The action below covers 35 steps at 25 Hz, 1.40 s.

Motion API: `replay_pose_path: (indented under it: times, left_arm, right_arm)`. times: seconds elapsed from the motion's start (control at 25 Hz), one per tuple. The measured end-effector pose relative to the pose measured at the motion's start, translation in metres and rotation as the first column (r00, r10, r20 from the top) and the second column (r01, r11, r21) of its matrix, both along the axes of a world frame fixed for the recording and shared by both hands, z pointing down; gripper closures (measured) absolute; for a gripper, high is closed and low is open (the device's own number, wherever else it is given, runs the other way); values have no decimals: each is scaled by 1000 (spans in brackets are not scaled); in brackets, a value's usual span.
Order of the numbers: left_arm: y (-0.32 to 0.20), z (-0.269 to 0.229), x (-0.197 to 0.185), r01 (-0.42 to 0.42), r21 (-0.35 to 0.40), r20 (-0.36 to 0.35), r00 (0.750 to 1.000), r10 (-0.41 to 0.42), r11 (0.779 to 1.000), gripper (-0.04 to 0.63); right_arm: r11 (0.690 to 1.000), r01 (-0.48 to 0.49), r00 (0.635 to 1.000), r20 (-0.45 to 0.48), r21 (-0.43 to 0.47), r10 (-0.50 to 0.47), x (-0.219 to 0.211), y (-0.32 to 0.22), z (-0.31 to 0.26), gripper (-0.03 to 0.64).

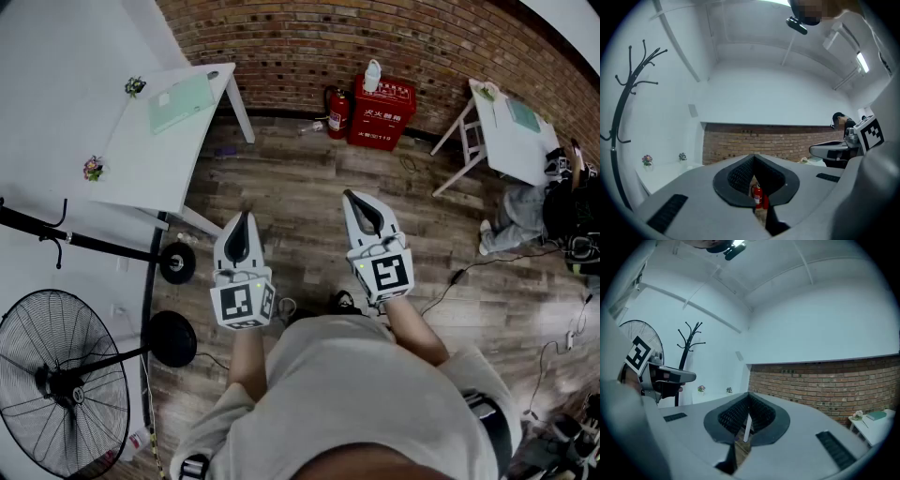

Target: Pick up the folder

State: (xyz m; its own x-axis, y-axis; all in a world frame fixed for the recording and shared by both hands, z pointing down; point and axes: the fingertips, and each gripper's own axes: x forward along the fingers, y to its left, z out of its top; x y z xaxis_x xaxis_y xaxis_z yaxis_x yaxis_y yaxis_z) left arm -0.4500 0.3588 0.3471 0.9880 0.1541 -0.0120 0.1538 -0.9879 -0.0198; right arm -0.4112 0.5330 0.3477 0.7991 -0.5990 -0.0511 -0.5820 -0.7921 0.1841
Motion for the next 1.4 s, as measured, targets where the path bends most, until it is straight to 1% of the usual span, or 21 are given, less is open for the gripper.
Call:
replay_pose_path:
  times: [0.16,0.36,0.48,0.6,0.72,0.84,1.0,1.12,1.24,1.4]
  left_arm:
    - [-4,-2,-7,-19,8,-9,1000,19,1000,578]
    - [-15,7,-20,-46,15,8,999,45,999,578]
    - [-27,9,-27,-53,26,15,999,52,998,578]
    - [-41,15,-34,-70,33,32,997,69,997,577]
    - [-57,24,-36,-73,32,51,996,71,997,577]
    - [-63,32,-35,-90,24,73,993,88,996,575]
    - [-66,38,-22,-94,-1,84,992,94,996,571]
    - [-71,37,-7,-95,4,87,992,94,996,552]
    - [-82,34,16,-76,11,78,994,75,997,533]
    - [-100,30,53,-49,18,72,996,48,999,525]
  right_arm:
    - [1000,0,1000,4,-7,0,-9,-13,3,617]
    - [999,36,999,16,-16,-36,-28,-40,12,617]
    - [999,42,999,26,-6,-42,-36,-55,16,617]
    - [999,51,998,38,6,-51,-45,-72,20,617]
    - [998,66,996,52,-7,-66,-52,-91,29,617]
    - [996,84,994,70,-16,-83,-55,-104,35,609]
    - [994,102,992,84,-39,-98,-41,-113,39,579]
    - [993,112,991,81,-22,-110,-20,-121,36,563]
    - [991,132,989,74,-12,-131,5,-133,35,560]
    - [986,166,984,61,-8,-165,41,-153,32,558]
